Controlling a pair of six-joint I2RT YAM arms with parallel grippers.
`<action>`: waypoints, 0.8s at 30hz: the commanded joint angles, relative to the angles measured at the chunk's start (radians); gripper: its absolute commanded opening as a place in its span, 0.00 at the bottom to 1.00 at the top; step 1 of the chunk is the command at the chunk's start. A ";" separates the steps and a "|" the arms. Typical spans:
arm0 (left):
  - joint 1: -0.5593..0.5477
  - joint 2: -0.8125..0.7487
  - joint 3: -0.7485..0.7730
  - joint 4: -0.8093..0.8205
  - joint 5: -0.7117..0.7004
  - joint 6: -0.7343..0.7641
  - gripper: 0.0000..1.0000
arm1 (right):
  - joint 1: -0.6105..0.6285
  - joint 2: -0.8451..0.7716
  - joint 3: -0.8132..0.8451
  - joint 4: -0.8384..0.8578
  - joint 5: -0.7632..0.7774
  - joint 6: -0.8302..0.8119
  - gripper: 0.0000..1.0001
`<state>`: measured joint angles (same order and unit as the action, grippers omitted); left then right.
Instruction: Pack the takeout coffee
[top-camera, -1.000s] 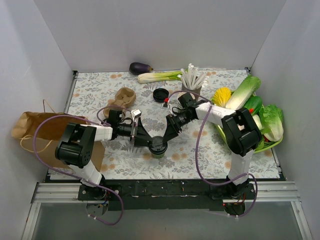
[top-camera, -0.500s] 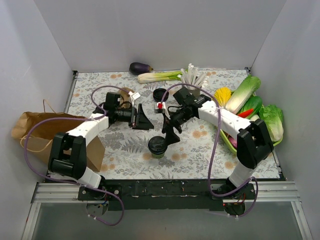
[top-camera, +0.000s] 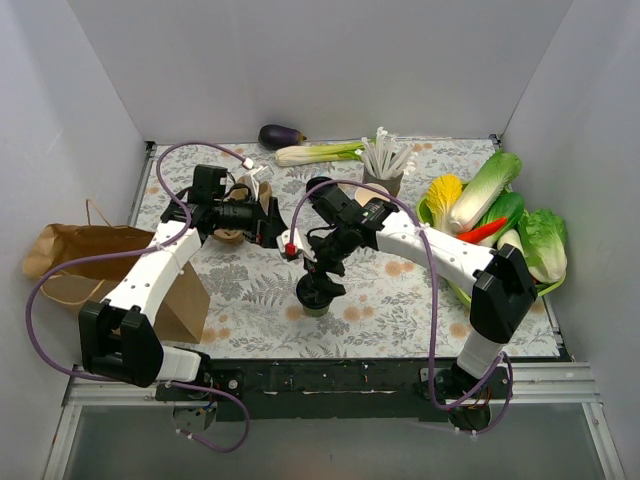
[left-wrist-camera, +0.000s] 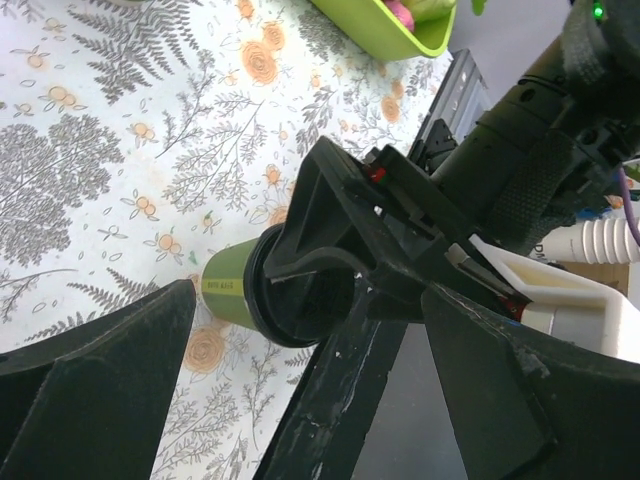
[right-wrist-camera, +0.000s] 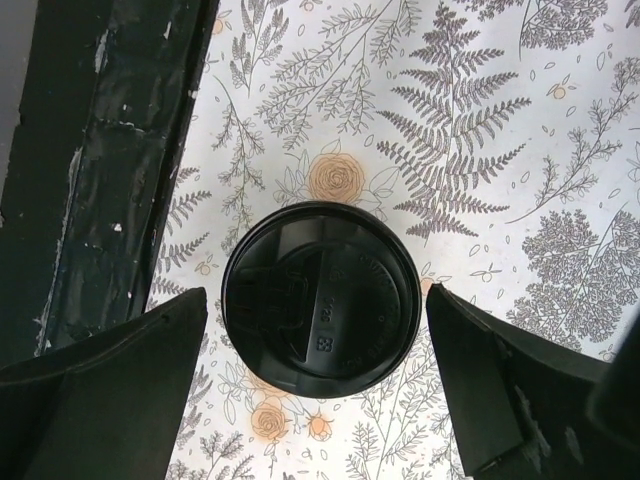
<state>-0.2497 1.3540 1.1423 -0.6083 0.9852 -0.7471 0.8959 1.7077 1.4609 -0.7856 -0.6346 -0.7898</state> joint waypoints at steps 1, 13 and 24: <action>0.029 -0.044 0.048 -0.047 -0.056 0.020 0.98 | 0.038 -0.023 0.015 -0.053 0.062 -0.046 0.98; 0.119 -0.058 0.077 -0.041 -0.082 -0.014 0.98 | 0.075 0.003 -0.016 -0.035 0.171 -0.051 0.98; 0.145 -0.059 0.073 -0.030 -0.100 -0.011 0.98 | 0.084 -0.037 -0.001 -0.038 0.150 -0.026 0.97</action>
<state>-0.1165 1.3331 1.1889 -0.6571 0.8959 -0.7601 0.9813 1.7042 1.4437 -0.8173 -0.4751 -0.8227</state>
